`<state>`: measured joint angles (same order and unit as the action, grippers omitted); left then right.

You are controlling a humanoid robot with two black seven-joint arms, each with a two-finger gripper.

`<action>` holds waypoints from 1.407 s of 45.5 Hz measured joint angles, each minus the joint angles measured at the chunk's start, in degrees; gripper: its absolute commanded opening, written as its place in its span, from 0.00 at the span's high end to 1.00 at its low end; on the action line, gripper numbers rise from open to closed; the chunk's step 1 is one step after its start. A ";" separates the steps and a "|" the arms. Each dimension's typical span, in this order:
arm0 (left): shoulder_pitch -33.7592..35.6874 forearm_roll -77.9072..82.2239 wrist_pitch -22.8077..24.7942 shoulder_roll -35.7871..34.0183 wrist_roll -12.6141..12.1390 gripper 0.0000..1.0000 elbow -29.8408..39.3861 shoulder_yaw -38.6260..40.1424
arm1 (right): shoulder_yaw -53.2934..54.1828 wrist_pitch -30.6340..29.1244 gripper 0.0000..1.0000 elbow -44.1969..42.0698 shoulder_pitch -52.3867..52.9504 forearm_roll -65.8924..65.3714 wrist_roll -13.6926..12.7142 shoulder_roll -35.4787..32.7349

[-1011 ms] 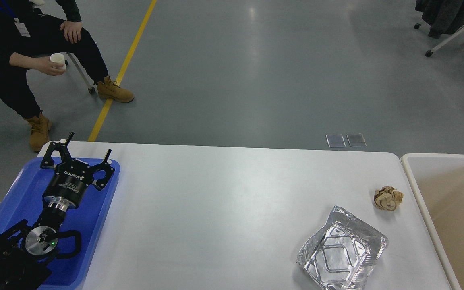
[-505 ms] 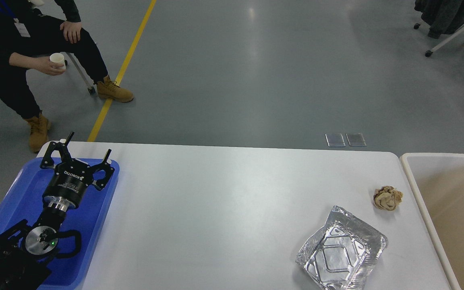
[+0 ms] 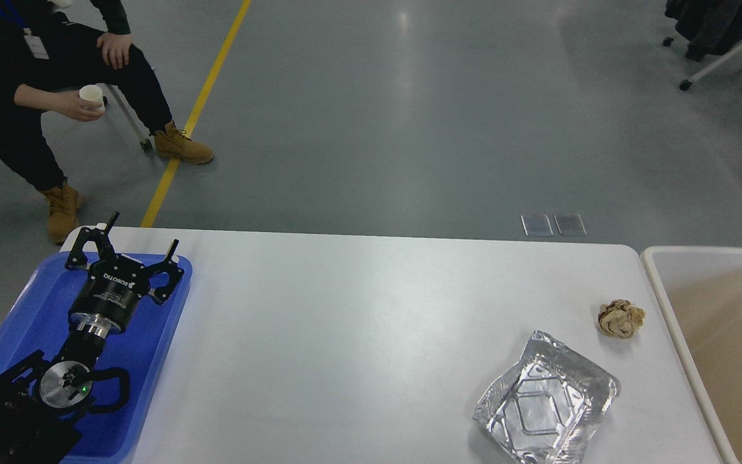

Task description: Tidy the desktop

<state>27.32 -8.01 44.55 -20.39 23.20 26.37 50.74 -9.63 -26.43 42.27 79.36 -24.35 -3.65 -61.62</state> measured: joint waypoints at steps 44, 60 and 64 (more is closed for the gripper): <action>0.02 0.00 0.01 0.00 0.00 0.01 0.00 -0.28 | -54.47 -5.96 0.00 34.86 58.67 -3.12 1.89 32.67; 0.02 0.01 0.01 0.00 0.00 0.01 0.00 -0.17 | -57.77 -12.80 0.00 42.16 63.38 3.40 2.47 42.17; 0.02 0.01 0.01 0.00 0.00 0.01 0.00 -0.12 | -57.99 -13.86 0.00 42.74 63.43 5.12 2.48 44.02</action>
<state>27.34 -8.00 44.56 -20.39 23.20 26.37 50.62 -67.62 -40.29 85.01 142.79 -19.22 -1.18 -17.60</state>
